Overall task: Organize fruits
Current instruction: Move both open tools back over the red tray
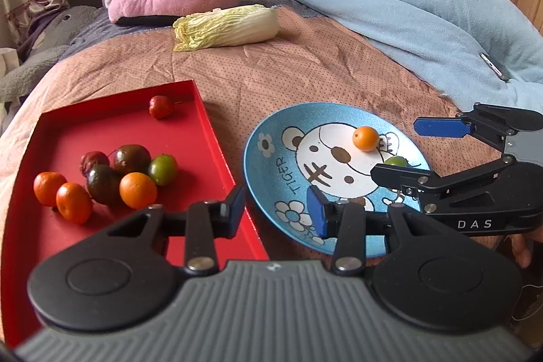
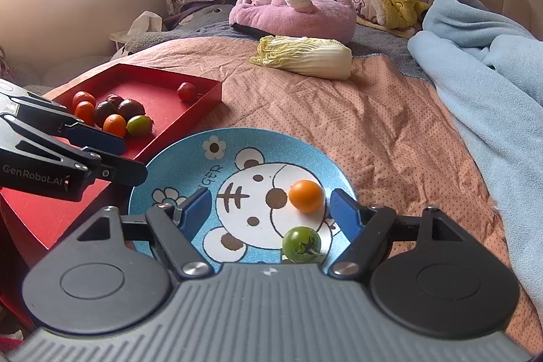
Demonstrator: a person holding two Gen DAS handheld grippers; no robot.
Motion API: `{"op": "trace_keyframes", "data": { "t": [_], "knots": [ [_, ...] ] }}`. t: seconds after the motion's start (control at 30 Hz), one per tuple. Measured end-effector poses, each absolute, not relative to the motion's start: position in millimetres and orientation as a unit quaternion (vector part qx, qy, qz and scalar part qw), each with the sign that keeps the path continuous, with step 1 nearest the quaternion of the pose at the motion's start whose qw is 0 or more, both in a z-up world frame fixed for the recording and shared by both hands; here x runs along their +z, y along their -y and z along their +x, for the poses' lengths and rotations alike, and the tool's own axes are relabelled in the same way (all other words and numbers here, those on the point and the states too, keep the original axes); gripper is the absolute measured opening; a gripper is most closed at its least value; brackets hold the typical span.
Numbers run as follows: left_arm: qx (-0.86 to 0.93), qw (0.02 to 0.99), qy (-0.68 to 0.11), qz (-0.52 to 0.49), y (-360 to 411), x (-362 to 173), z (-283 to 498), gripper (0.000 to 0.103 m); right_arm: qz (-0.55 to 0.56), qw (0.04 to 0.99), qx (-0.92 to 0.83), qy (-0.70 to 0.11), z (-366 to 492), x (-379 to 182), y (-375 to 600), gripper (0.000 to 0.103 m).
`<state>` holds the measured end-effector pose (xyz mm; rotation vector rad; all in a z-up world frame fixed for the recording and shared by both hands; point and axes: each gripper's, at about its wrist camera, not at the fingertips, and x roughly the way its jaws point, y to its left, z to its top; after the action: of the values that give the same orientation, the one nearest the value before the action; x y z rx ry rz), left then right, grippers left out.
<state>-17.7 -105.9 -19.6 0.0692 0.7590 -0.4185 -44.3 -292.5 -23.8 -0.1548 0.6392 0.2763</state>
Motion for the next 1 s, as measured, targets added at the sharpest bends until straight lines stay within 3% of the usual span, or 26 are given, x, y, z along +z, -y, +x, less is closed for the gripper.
{"op": "trace_keyframes", "data": {
  "t": [0.13,0.2,0.67,0.77,1.0],
  "knots": [
    [-0.176,0.912,-0.37,0.023,85,-18,-12,0.047,-0.078,0.936,0.159,-0.306,-41,-20,274,0.084],
    [-0.158,0.916,-0.368,0.016,74,-18,-12,0.059,-0.079,0.935,0.171,-0.3,-39,-18,264,0.086],
    [-0.05,0.923,-0.381,-0.017,15,-25,4,0.059,-0.111,0.91,0.268,-0.295,-9,-15,184,0.085],
    [-0.035,0.922,-0.385,-0.022,7,-27,6,0.059,-0.117,0.903,0.287,-0.298,-1,-19,169,0.083],
    [-0.015,0.919,-0.393,-0.024,-4,-28,17,0.059,-0.128,0.883,0.322,-0.317,17,-34,140,0.067]
  ]
}}
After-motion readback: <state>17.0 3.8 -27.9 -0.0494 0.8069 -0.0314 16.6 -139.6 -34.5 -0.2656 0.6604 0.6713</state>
